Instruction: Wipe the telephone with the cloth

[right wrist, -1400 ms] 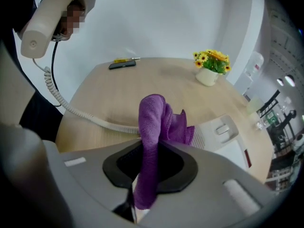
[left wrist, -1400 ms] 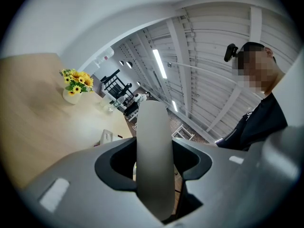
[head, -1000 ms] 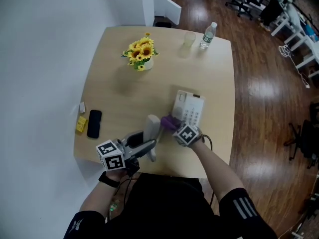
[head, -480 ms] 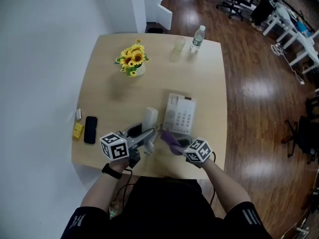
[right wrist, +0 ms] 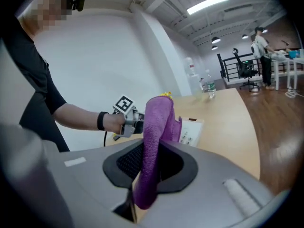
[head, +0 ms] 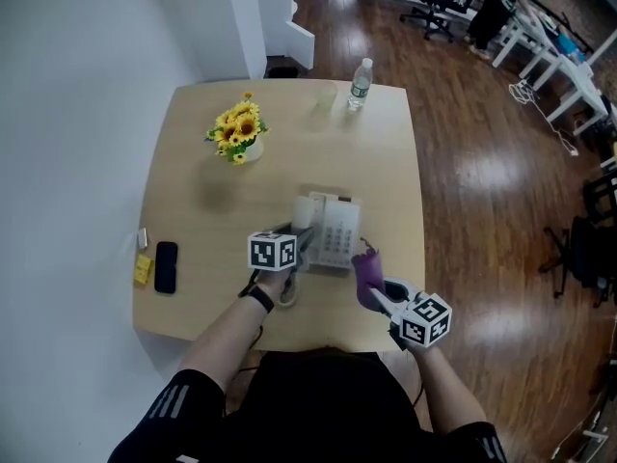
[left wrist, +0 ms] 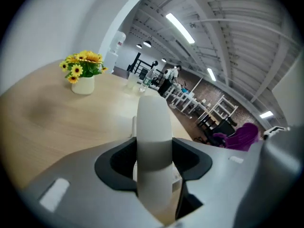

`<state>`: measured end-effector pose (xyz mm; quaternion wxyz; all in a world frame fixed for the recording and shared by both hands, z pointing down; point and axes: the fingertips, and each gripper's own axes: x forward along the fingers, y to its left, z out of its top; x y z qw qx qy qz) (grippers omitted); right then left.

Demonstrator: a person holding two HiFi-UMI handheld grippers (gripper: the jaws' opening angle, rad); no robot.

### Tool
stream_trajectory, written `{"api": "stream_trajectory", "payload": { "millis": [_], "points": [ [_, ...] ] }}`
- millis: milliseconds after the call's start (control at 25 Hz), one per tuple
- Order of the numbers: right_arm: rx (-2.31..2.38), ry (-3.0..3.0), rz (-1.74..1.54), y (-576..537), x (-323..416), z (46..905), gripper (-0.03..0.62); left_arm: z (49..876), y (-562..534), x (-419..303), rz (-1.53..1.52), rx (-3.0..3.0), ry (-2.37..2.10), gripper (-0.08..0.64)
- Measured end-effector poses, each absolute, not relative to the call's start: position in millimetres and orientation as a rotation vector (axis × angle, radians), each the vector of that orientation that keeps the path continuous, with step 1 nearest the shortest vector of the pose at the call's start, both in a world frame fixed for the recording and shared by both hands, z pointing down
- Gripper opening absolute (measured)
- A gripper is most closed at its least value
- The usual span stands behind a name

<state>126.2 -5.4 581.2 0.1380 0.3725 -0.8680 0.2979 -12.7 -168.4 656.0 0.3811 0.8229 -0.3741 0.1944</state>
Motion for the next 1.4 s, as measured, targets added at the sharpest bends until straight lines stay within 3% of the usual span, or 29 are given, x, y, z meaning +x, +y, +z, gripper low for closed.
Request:
{"api": "stream_trajectory", "payload": {
  "millis": [760,1000,1200,1400],
  "points": [
    [1.149,-2.569,0.869,16.2,149.7,553.9,0.064,724.5,-198.7,25.6,0.782,1.972,-1.159,0.223],
    [1.131,-2.572,0.891,23.8,143.0,556.1,0.064,724.6,-191.9,35.2,0.876,2.071,-1.087,0.279],
    [1.165,-2.593,0.902,19.1,137.3,544.6,0.064,705.6,-191.5,33.8,0.799,2.138,-1.027,0.287],
    [1.2,-2.671,0.889,7.8,130.0,517.1,0.064,636.2,-172.9,32.2,0.634,2.342,-0.913,0.287]
  ]
}}
